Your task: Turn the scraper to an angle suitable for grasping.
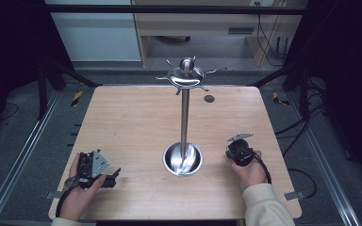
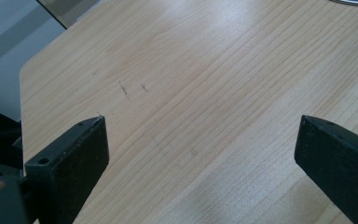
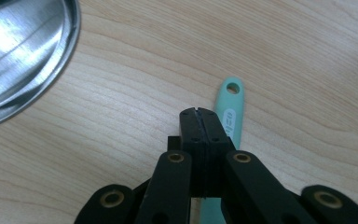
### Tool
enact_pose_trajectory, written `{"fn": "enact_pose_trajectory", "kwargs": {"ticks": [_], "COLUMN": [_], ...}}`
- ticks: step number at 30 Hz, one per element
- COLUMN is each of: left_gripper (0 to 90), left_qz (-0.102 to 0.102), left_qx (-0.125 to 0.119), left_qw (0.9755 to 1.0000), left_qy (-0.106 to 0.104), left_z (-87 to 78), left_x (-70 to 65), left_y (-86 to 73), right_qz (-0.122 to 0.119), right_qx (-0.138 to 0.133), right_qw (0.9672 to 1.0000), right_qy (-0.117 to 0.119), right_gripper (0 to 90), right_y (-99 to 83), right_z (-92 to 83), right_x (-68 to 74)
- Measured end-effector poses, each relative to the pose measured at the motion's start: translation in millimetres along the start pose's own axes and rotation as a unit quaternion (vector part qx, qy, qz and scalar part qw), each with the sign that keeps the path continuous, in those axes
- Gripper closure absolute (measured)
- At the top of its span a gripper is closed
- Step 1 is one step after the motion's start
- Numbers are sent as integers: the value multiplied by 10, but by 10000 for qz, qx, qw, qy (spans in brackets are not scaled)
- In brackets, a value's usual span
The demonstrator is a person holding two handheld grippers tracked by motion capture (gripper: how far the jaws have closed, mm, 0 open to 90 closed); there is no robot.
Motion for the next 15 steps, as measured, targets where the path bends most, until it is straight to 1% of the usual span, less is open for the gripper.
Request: {"fn": "enact_pose_trajectory", "kwargs": {"ticks": [3,6,8,9,10,12,13,15], "left_gripper": [27,27,27,27,27,27,28,28], "left_qz": [0,5,2,3,2,-1,-4,-19], "left_qx": [1,3,2,2,0,0,5,39], "left_qw": [10000,10000,10000,10000,10000,10000,10000,10000], "left_qy": [0,0,-2,-1,0,10,8,21], "left_z": [0,0,1,1,1,2,1,-2], "left_x": [-1,-1,-3,-4,-4,-7,-9,-15], "left_y": [-1,0,0,0,1,0,-1,-11], "right_qz": [51,83,174,310,310,418,436,504], "right_qx": [44,72,91,84,84,69,51,-78], "right_qw": [10000,9999,9997,9993,9993,9989,9988,9987], "right_qy": [-23,-125,-172,-171,-171,-212,-195,-97], "right_gripper": [900,900,900,900,900,900,900,899], "right_y": [-9,-15,-25,-37,-37,-49,-53,-48], "right_z": [9,3,-4,-13,-13,-23,-33,-70], "right_x": [-16,-40,-71,-109,-109,-143,-150,-150]}}
Point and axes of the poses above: each handheld gripper's, and its own axes: z roughly forward along the jaws, y roughly out of its top, x roughly to its left, the point moved 2 cm from there along z, roughly forward along the jaws, and after that the axes turned 1 degree about -z, right-handed, at the moved point
